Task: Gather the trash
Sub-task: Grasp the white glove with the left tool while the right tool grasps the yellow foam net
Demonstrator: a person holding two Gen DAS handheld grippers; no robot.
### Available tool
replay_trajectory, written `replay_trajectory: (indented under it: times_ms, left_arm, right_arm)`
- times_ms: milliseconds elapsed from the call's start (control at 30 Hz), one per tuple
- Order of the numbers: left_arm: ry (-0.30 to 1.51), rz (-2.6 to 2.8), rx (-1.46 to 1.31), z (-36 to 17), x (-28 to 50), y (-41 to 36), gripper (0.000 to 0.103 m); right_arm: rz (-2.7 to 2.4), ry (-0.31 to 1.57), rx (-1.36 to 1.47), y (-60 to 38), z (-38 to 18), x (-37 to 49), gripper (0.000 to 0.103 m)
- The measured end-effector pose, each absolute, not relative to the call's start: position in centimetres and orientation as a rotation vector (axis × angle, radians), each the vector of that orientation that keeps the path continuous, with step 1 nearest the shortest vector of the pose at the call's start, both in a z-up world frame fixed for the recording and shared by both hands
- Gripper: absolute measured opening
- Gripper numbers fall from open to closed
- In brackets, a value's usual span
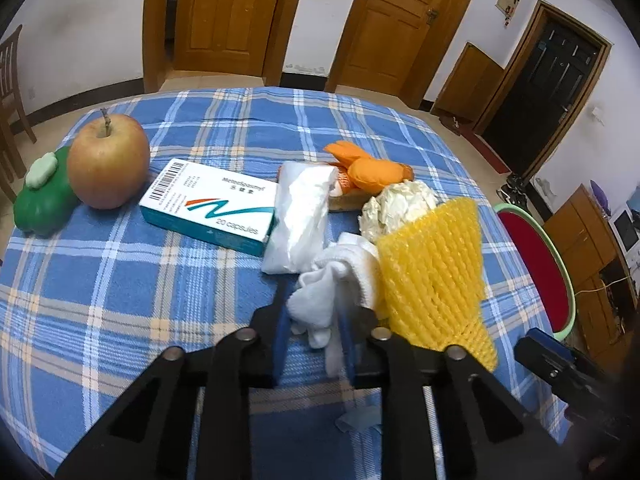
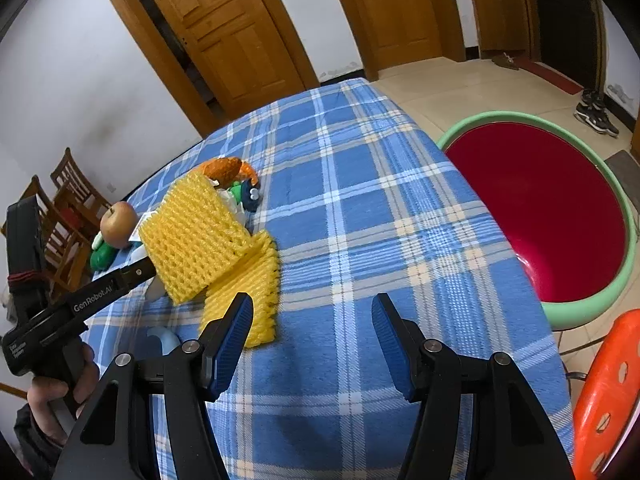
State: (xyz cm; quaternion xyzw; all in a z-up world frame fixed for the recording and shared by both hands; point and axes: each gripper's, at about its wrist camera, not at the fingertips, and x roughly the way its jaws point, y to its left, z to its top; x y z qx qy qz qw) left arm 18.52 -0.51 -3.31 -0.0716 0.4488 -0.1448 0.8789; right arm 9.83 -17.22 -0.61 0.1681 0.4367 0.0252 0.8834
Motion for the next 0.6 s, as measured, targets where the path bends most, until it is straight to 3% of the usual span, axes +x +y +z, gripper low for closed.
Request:
replay_trajectory:
  times_ms: [200,600]
  left_arm:
    - [0.905,-0.322,-0.173,-2.2,16.9,0.0,0.012]
    - [0.800,-0.288,-0.252,1.6,12.5,4.4,0.012]
  right_arm:
    - [0.082,0.901,0.363,-17.0,-0.5,9.7,0.063]
    - [0.146,0.923,0.315,-14.0,-0.9,10.2,0.063]
